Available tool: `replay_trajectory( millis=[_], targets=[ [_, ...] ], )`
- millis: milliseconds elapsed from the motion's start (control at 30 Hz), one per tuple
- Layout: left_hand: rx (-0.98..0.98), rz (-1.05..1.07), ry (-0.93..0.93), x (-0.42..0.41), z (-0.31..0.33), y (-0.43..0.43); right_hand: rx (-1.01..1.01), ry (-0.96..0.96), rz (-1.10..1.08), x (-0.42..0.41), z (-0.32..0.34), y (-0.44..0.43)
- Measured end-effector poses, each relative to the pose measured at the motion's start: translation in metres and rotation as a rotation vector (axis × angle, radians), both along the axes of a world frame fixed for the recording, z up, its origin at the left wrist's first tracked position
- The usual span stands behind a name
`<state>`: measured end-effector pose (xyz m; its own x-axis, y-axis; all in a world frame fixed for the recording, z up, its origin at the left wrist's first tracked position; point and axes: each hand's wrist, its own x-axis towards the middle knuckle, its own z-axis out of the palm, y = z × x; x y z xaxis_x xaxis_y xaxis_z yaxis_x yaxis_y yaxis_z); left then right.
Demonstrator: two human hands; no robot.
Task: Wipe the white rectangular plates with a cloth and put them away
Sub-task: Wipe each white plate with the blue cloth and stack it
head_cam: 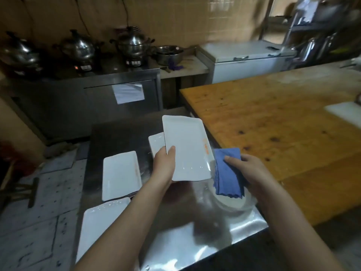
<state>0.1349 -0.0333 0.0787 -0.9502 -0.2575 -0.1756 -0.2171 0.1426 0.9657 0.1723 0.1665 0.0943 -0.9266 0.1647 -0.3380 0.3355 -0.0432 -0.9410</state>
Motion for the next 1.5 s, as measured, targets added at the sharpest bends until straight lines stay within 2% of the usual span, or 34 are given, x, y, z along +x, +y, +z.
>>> replay_trajectory(
  millis=[300, 500, 600, 733, 800, 1067, 1133, 1233, 1333, 1400, 1500],
  targets=[
    [-0.398, -0.308, 0.395, -0.011, -0.021, 0.09, -0.03, 0.009, -0.219, 0.015, -0.016, 0.069],
    [-0.422, -0.358, 0.463, -0.012, -0.026, 0.106, -0.043, 0.002, -0.252, 0.017, -0.018, 0.075],
    [-0.258, -0.327, 0.329, -0.01, -0.023, 0.11, -0.074, 0.018, -0.268, 0.016, -0.016, 0.072],
    [0.267, -0.213, -0.1, -0.004, -0.012, 0.107, -0.19, 0.036, -0.249, 0.014, -0.005, 0.06],
    [0.442, -0.157, -0.211, 0.002, -0.007, 0.097, -0.222, 0.036, -0.195, 0.014, 0.004, 0.048],
    [0.626, 0.013, -0.361, 0.026, -0.002, 0.017, -0.174, -0.035, 0.259, 0.001, 0.026, -0.057],
    [0.526, 0.055, -0.39, 0.033, 0.002, -0.008, 0.029, -0.018, 0.326, -0.001, 0.02, -0.096],
    [0.402, 0.126, -0.395, 0.052, 0.0, -0.054, 0.546, 0.147, 0.359, 0.001, 0.009, -0.145],
    [0.518, 0.2, -0.272, 0.08, 0.001, -0.097, 0.89, 0.39, 0.385, 0.011, 0.002, -0.186],
    [0.564, 0.226, -0.201, 0.096, 0.006, -0.12, 1.029, 0.55, 0.454, 0.022, 0.0, -0.208],
    [0.559, 0.275, -0.142, 0.112, 0.013, -0.149, 1.127, 0.689, 0.687, 0.04, -0.003, -0.235]
  ],
)
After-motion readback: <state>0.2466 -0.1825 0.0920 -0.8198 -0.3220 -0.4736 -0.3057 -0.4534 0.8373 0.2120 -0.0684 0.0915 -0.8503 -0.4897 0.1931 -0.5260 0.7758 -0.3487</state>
